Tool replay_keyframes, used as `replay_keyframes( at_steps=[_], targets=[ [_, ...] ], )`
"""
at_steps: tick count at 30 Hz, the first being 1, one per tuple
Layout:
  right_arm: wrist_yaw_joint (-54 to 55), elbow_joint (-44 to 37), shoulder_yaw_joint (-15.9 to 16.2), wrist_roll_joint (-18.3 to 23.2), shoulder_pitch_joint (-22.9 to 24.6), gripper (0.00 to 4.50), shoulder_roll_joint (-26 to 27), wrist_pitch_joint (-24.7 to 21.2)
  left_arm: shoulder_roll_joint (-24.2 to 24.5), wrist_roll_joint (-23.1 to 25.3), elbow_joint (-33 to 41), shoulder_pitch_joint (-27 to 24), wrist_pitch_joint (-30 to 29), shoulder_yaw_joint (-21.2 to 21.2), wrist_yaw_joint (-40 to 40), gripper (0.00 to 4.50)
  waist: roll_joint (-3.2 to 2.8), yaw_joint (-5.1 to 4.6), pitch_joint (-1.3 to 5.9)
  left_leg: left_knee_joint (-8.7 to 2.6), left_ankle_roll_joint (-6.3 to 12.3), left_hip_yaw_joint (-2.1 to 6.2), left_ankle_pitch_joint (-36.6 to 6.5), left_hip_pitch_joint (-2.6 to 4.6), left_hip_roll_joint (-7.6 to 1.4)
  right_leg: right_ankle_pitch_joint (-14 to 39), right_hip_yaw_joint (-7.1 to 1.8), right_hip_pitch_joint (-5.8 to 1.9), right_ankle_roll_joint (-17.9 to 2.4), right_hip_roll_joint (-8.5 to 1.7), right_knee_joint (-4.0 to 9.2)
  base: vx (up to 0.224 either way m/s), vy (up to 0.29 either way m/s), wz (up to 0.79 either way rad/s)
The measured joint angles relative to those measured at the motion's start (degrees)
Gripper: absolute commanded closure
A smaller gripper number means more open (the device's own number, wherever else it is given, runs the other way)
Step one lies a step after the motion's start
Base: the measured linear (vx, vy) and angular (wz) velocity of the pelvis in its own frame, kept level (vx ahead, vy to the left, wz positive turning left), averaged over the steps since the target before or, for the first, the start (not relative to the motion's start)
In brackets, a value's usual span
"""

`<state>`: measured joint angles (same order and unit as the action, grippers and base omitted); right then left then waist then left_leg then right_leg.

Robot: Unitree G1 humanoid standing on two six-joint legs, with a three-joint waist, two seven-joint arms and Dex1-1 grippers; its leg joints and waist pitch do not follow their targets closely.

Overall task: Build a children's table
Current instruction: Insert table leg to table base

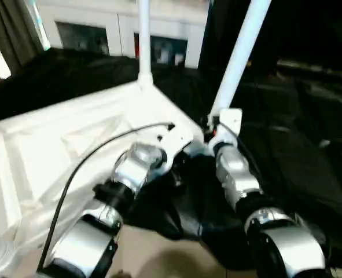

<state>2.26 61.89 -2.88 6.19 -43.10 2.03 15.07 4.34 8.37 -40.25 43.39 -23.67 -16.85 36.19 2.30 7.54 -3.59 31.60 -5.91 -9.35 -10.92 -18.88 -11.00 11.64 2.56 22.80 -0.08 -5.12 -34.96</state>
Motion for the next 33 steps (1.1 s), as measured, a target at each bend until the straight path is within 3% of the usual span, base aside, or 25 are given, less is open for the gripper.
replay_keyframes(
  at_steps=[3, 21, 22, 33],
  targets=[
    [0.34, 0.18, 0.0, -0.25, -0.21, 2.6, 0.04, 0.0, 0.0, 0.04, 0.02, 0.0, -0.01, 0.13, 0.0, 4.5, -0.05, -0.38, 0.18, -0.72, 0.0, -0.06, 0.01, -0.15, 0.04, -0.06, 0.04, 0.02, 0.08, 0.04, 0.55, 0.0, 0.0, 0.0],
    [-1.29, 1.71, -0.52, -2.61, -2.12, 2.6, 0.21, -1.55, 1.49, 0.03, 0.51, 0.0, -0.24, 0.04, 0.65, 4.5, -0.06, -1.23, 0.28, -1.13, 0.0, -0.14, 0.01, -0.62, 0.05, -0.12, 0.06, 0.11, 0.16, 0.03, 1.14, 0.0, 0.0, 0.0],
    [-1.4, 1.72, -0.54, -2.61, -2.18, 2.25, 0.2, -1.58, 1.51, 0.01, 0.55, 0.0, -0.25, 0.05, 0.65, 4.5, -0.07, -1.26, 0.28, -1.14, 0.0, -0.14, 0.01, -0.64, 0.05, -0.12, 0.07, 0.14, 0.16, 0.03, 1.15, 0.0, 0.0, 0.0],
    [-3.17, 3.23, -0.58, -3.84, -1.94, 1.19, 0.23, -3.35, 1.69, -0.23, 1.06, 0.01, -0.24, 0.28, 0.59, 4.5, -0.07, -1.95, 0.21, -1.22, 0.0, -0.17, 0.02, -1.15, 0.03, -0.13, 0.13, 0.33, 0.15, 0.04, 1.68, 0.0, 0.0, 0.0]
  ],
)
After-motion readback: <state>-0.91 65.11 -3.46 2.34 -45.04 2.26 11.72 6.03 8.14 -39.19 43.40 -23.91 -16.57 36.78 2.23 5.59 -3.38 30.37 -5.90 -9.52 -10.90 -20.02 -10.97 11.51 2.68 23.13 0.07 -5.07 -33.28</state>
